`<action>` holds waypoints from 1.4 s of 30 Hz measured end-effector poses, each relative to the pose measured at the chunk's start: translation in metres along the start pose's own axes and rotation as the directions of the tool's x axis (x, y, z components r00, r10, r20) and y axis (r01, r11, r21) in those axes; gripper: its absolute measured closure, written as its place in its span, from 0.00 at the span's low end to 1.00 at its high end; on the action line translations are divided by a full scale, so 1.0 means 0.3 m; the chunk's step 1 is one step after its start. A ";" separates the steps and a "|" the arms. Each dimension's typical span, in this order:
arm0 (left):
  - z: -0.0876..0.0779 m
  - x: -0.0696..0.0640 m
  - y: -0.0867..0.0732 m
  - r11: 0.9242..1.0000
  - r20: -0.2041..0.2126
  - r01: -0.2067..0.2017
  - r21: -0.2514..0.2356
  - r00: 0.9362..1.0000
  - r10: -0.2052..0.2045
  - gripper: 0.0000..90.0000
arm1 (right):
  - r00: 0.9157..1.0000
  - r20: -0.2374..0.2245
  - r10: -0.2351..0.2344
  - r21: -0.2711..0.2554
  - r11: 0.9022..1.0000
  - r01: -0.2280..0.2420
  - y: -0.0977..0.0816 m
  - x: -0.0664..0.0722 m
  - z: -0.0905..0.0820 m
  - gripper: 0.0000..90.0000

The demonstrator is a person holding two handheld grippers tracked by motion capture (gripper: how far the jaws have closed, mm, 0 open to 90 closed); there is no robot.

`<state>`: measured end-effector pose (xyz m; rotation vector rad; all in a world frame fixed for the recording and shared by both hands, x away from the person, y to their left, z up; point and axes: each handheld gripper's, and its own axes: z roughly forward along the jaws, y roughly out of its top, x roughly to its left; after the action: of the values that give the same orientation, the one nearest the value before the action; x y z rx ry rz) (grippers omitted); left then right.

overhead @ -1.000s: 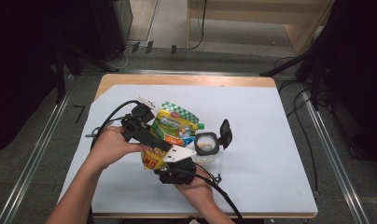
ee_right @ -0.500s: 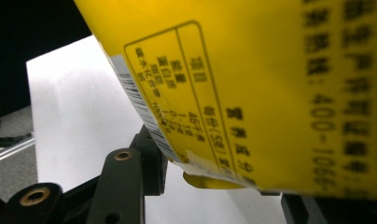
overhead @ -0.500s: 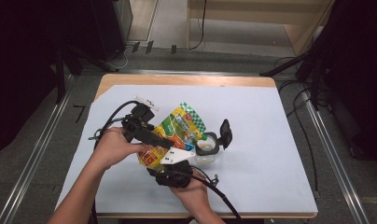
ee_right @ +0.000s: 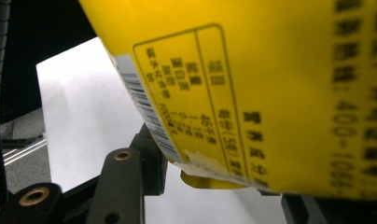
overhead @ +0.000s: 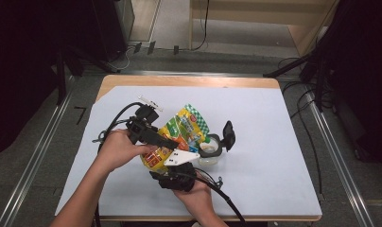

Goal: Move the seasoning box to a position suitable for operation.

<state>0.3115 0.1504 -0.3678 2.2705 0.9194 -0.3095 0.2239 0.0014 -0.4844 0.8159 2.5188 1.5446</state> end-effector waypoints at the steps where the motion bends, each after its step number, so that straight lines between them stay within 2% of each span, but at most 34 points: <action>1: 0.000 0.002 0.000 1.000 0.002 0.005 0.000 1.000 -0.005 0.44 | 1.000 -0.003 0.001 0.000 1.000 -0.001 0.000 0.000 0.000 0.63; 7: 0.000 0.003 0.001 1.000 0.001 0.017 0.001 1.000 -0.017 0.44 | 1.000 0.001 0.002 -0.015 1.000 -0.002 -0.003 0.005 0.002 0.63; 15: 0.009 0.008 0.009 0.999 0.005 0.045 0.009 0.999 -0.045 0.44 | 1.000 -0.007 0.027 -0.036 0.999 -0.028 -0.010 0.010 -0.003 0.62; 23: 0.016 0.011 0.015 0.998 0.008 0.059 0.004 0.998 -0.059 0.44 | 1.000 -0.002 0.026 -0.035 0.999 -0.026 -0.009 0.007 -0.010 0.64; 27: 0.019 0.012 0.019 0.997 0.007 0.071 0.003 0.997 -0.071 0.45 | 0.998 -0.026 0.050 -0.042 0.998 -0.051 -0.006 0.004 -0.013 0.63; 32: 0.022 0.013 0.022 0.997 0.007 0.082 0.001 0.997 -0.082 0.45 | 0.999 -0.027 0.035 -0.048 0.998 -0.037 -0.004 0.011 -0.016 0.62; 37: 0.025 0.012 0.025 0.997 0.005 0.082 -0.005 0.997 -0.082 0.45 | 0.998 -0.025 0.053 -0.044 0.998 -0.054 -0.002 0.005 -0.019 0.64; 40: 0.026 0.013 0.027 0.996 0.004 0.092 -0.009 0.996 -0.092 0.45 | 0.997 -0.051 0.063 -0.052 0.996 -0.065 -0.001 0.002 -0.021 0.63; 42: 0.026 0.013 0.028 0.995 0.000 0.095 -0.009 0.995 -0.095 0.45 | 0.997 -0.048 0.061 -0.057 0.996 -0.064 0.000 0.005 -0.020 0.62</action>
<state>0.3205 0.1429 -0.3712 2.2228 1.0289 -0.3465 0.2207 -0.0028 -0.4812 0.8695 2.4898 1.6665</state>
